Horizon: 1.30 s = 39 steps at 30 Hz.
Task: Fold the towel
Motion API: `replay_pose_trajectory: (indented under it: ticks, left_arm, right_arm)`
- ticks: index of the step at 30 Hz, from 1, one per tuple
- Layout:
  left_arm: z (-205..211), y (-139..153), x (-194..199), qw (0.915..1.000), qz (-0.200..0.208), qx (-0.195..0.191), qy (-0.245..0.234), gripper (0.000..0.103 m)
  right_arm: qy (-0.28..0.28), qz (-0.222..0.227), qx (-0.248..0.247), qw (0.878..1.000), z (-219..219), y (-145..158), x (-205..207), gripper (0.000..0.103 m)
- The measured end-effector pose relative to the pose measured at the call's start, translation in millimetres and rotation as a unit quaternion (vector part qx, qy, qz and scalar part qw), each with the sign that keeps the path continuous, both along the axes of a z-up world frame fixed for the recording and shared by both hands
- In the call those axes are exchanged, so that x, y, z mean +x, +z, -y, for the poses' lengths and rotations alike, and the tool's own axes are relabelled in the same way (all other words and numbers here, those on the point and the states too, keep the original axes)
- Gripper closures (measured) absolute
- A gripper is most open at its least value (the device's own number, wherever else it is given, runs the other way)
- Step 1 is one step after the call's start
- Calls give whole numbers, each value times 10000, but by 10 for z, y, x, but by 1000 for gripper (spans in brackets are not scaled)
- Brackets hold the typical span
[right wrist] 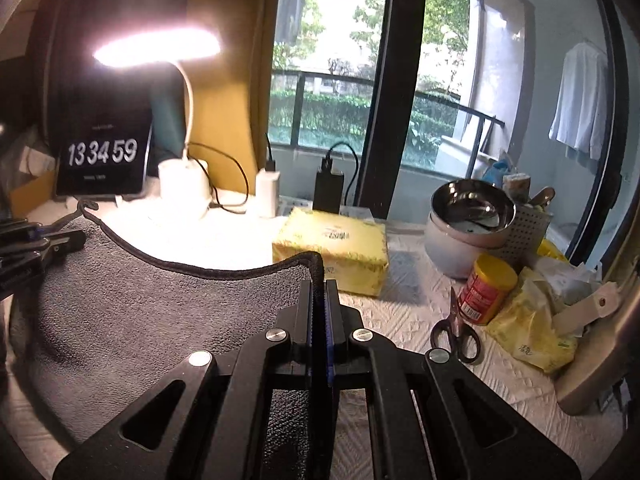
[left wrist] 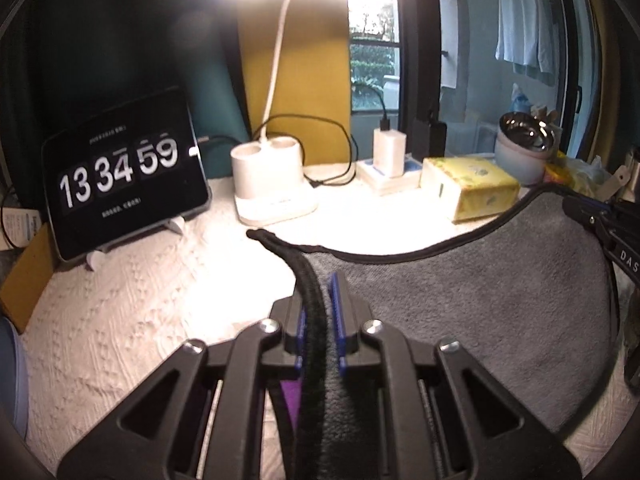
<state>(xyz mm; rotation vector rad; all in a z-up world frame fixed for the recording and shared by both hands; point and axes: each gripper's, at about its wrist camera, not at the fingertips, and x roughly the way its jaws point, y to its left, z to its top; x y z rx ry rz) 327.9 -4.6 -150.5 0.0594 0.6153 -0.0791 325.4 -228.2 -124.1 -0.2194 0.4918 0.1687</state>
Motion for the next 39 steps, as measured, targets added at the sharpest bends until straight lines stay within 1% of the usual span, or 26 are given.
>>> replay_pose_trajectory:
  ticks: [4,6,9,14,15,16,18,20,21,22,23,25,28,34,39]
  left_arm:
    - [-49,-107,118,9994,-282,-181,9,92]
    - [-61,-147,176,9988,-452,-195,41,90]
    - [-91,-196,224,9977,-613,-267,99,90]
    - [-112,-288,304,9950,-948,-257,198,89]
    - [-125,-293,308,9947,-967,-291,202,87]
    - [-140,-294,309,9944,-980,-327,215,82]
    - [-173,-294,308,9938,-1008,-390,263,79]
    - [-210,-293,296,9930,-1038,-485,289,74]
    - [-227,-290,284,9927,-1046,-516,311,67]
    - [-240,-282,274,9925,-1042,-541,328,55]
    - [-256,-264,249,9926,-1010,-590,338,52]
    - [-271,-211,201,9930,-944,-612,347,50]
    - [-276,-159,127,9933,-903,-630,352,47]
    - [-300,-93,-74,9934,-838,-703,339,40]
    - [-306,-42,-225,9938,-804,-701,316,40]
  right_arm:
    - [-49,-165,-110,9998,-24,-120,94,98]
    - [-79,-285,-160,9994,-30,-179,141,98]
    - [-133,-440,-190,9988,-24,-231,191,98]
    - [-235,-592,-232,9977,-22,-271,256,98]
    - [-253,-620,-255,9974,-27,-279,266,98]
    - [-266,-640,-278,9972,-30,-280,273,98]
    - [-315,-681,-316,9967,-33,-287,284,98]
    - [-359,-733,-315,9962,-25,-298,304,97]
    - [-380,-773,-315,9958,-20,-306,315,94]
    - [-395,-794,-318,9956,-15,-309,321,90]
    - [-415,-807,-325,9953,-11,-312,325,88]
    - [-425,-817,-328,9952,-9,-312,323,79]
    - [-421,-808,-322,9953,-8,-302,289,76]
    - [-410,-736,-277,9961,-11,-237,182,76]
    - [-373,-651,-237,9969,-20,-147,43,76]
